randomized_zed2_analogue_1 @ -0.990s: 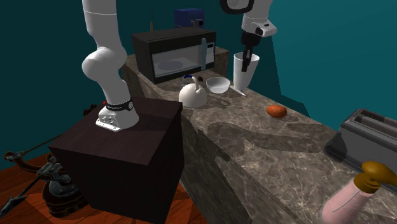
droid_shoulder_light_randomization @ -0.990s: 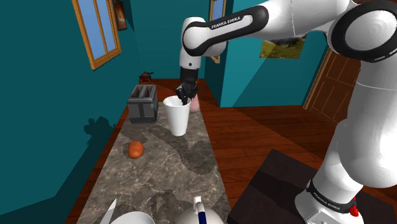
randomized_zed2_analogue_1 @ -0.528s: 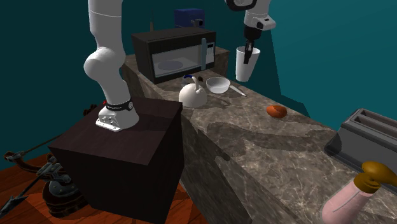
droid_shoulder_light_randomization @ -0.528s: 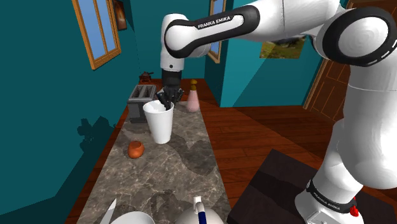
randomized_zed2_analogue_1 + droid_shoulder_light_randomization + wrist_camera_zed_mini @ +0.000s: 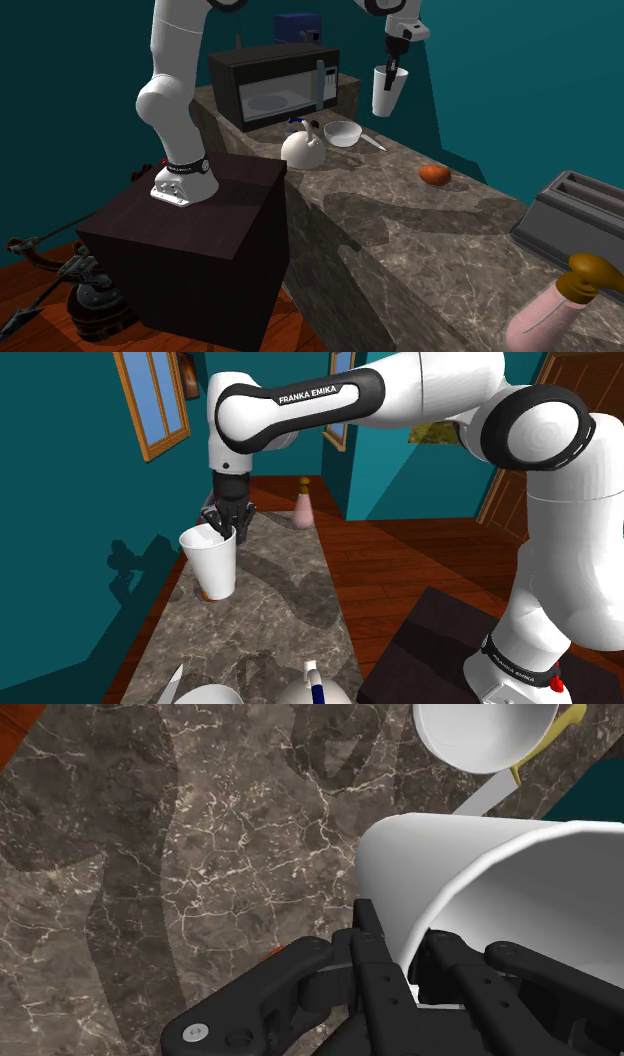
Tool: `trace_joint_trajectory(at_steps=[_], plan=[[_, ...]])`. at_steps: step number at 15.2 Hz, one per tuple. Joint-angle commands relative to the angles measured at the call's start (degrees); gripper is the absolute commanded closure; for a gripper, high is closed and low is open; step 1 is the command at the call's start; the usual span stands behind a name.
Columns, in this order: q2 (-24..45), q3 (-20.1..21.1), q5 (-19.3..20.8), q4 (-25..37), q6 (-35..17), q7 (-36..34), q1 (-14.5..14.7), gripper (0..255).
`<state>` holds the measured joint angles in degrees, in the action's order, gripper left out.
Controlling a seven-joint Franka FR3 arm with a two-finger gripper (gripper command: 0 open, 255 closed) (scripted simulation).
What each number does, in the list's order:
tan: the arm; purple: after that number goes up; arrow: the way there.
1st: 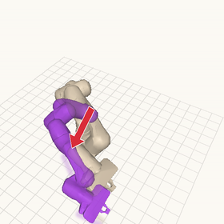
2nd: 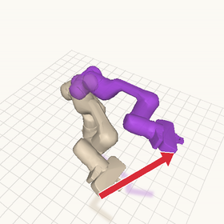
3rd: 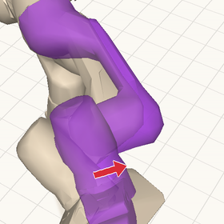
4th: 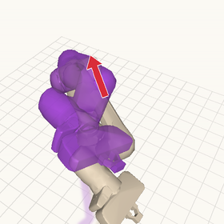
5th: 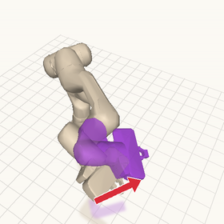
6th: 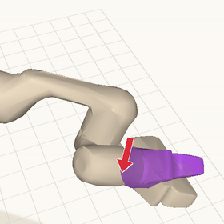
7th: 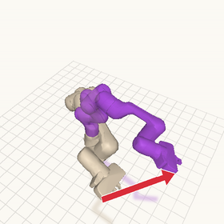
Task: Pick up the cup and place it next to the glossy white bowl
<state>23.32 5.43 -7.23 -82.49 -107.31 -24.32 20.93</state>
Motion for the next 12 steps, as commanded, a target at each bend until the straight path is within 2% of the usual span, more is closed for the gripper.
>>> trace_joint_trajectory(at_steps=[1,5,12], plan=[[2.85,0.55,0.61,4.39,1.16,-2.5,1.74,255],[9.7,1.27,1.9,15.02,4.37,-6.89,5.25,255],[9.85,1.22,1.75,9.88,-0.88,-6.24,5.17,255]])
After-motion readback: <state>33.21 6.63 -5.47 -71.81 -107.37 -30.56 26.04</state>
